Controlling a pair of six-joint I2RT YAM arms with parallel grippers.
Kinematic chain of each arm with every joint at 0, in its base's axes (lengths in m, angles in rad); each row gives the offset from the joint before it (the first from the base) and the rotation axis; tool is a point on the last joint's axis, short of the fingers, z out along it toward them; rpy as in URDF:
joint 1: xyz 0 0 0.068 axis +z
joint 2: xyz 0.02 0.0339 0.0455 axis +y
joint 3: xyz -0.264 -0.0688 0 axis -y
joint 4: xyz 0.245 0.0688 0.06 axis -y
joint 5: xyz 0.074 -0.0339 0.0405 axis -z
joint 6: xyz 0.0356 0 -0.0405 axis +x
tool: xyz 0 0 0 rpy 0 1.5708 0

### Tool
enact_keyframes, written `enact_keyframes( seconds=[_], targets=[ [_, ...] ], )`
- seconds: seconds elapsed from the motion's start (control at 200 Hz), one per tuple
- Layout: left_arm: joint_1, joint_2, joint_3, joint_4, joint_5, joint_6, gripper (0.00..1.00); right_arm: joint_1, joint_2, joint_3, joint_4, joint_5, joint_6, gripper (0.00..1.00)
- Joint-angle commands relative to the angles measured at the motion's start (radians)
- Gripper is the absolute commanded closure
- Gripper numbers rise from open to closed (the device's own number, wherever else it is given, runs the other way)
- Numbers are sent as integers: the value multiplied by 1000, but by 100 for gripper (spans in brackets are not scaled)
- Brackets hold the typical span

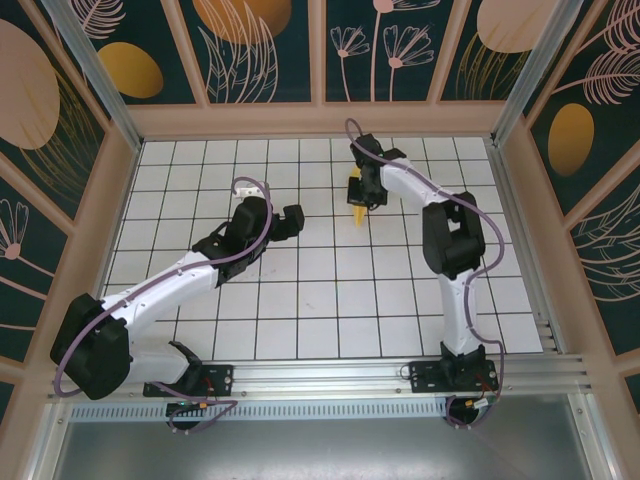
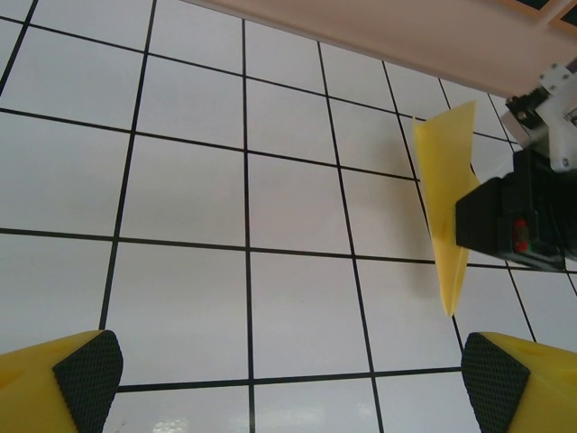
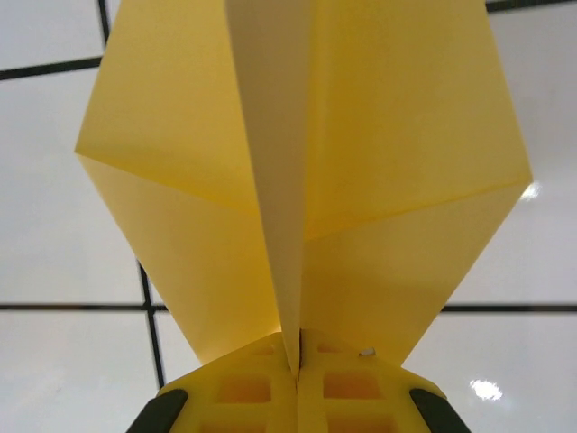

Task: Fold a paper plane with a square sheet of paper (fold left side to right side)

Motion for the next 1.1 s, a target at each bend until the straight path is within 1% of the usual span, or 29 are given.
enact_keyframes(
  seconds=[0.0, 0.115, 0.39, 0.515, 0.596, 0.661, 0.781, 0.896, 0.906, 0.951, 1.016, 1.096],
  targets=[
    [1, 7, 9, -14, 5, 20, 1, -3, 66, 113, -129, 14, -69, 99],
    [2, 25, 21, -14, 21, 22, 2, -9, 124, 175, -164, 16, -92, 98],
    [1, 53, 39, -14, 37, 25, 1, -14, 169, 198, -155, -7, -122, 96],
    [1, 58, 41, -12, 44, 27, 2, -15, 172, 214, -170, -11, -127, 89],
    [1, 59, 43, -12, 44, 27, 2, -15, 164, 234, -191, -6, -127, 81],
    [1, 60, 48, -12, 40, 29, 2, -14, 151, 248, -210, 3, -125, 77],
    [2, 54, 56, -12, 33, 30, 2, -13, 107, 271, -249, 25, -121, 69],
    [4, 46, 63, -11, 24, 38, 2, -8, 40, 282, -287, 34, -117, 63],
    [6, 45, 64, -10, 23, 40, 2, -7, 32, 281, -288, 48, -117, 62],
    [13, 38, 67, -8, 19, 43, 2, -4, -8, 272, -293, 73, -113, 58],
    [29, 28, 67, -8, 3, 51, 1, -3, -84, 243, -286, 98, -105, 56],
    [56, 8, 62, -5, -22, 71, 2, -2, -202, 152, -234, 139, -92, 51]
  ],
)
